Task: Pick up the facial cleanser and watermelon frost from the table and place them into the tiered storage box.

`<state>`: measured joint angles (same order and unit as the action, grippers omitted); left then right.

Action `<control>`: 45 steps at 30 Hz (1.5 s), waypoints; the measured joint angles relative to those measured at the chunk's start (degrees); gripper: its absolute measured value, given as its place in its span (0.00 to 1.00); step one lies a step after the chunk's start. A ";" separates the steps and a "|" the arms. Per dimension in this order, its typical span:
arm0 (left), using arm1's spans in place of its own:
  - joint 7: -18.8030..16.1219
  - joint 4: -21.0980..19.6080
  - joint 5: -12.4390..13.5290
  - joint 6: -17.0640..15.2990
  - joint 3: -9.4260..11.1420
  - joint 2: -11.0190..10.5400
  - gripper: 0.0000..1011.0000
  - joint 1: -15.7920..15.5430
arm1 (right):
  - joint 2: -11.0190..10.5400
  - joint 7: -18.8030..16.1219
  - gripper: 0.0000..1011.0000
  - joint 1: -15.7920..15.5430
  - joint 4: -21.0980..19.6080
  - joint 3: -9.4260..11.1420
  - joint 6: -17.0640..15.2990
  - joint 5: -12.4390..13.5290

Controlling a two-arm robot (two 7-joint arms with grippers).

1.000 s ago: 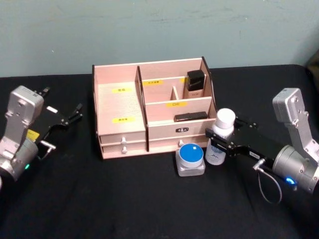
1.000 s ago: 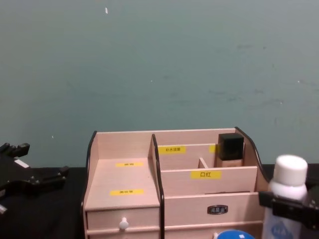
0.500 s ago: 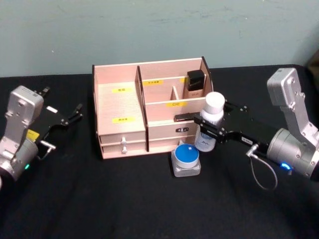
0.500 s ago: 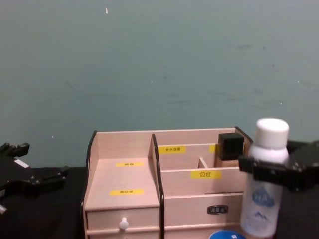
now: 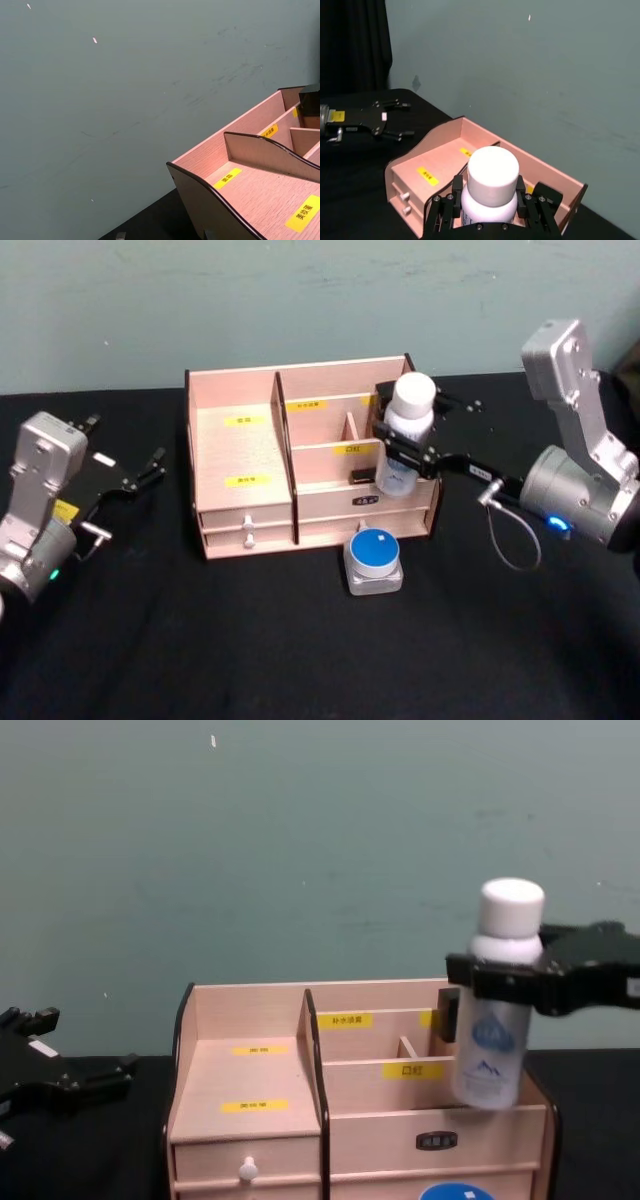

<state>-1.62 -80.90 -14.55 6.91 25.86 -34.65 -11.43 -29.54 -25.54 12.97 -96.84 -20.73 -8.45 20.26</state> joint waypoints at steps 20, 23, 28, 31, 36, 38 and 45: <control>0.00 0.00 0.00 0.00 0.00 0.00 1.00 0.00 | 7.95 -0.82 0.60 12.81 13.09 -5.79 -0.15 -1.69; 0.00 0.00 0.00 0.00 0.00 0.00 1.00 0.00 | 9.17 -0.90 0.60 14.35 15.31 -6.30 0.35 -1.89; 0.00 0.00 0.00 0.00 0.00 0.00 1.00 0.00 | 10.91 -0.88 0.60 16.35 18.75 -6.78 1.20 -2.11; 0.00 0.00 0.00 0.00 0.00 0.00 1.00 0.00 | 11.79 -0.88 0.60 17.33 20.62 -6.96 1.73 -2.23; 0.00 0.00 0.00 0.00 0.00 0.00 1.00 0.00 | 12.87 -1.15 0.60 18.46 22.86 -7.18 2.53 -2.33; 0.00 0.00 0.00 0.00 0.00 0.00 1.00 0.00 | 13.30 -1.32 0.60 18.96 23.91 -7.30 2.96 -2.40; 0.00 0.00 0.00 0.00 0.00 0.00 1.00 0.00 | 14.20 -1.68 0.60 20.00 26.10 -7.45 4.22 -2.68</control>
<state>-1.62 -80.90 -14.55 6.91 25.86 -34.65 -11.43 -15.35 -27.22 32.96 -70.74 -28.17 -4.23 17.57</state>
